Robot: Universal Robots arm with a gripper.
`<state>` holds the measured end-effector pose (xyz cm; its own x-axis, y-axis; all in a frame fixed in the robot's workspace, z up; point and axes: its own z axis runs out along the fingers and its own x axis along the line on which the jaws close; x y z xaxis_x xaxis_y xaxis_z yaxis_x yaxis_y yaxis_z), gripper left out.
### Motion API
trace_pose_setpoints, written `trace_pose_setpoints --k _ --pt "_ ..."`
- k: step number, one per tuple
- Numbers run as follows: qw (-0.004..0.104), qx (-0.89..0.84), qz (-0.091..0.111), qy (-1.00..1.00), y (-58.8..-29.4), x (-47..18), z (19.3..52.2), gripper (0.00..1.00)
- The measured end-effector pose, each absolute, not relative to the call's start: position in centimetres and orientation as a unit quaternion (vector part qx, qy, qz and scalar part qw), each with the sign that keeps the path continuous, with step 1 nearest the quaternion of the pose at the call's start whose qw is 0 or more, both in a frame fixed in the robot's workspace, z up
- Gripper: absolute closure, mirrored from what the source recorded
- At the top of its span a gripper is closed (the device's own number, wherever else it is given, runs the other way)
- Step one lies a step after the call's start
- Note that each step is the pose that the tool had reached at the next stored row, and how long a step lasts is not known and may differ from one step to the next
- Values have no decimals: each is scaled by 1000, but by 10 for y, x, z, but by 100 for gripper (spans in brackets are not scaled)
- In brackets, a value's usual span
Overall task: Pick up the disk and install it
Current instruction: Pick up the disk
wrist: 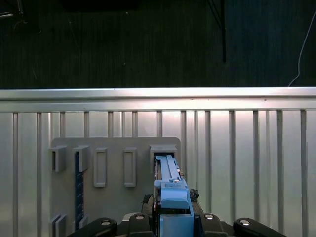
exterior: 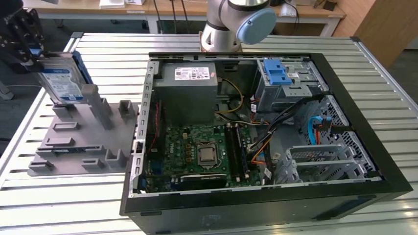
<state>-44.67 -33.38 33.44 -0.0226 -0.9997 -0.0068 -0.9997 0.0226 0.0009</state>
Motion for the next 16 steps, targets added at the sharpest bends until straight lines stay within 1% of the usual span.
trace_pose_setpoints --k 16 --pt "2 -699 3 715 -334 -447 342 64"
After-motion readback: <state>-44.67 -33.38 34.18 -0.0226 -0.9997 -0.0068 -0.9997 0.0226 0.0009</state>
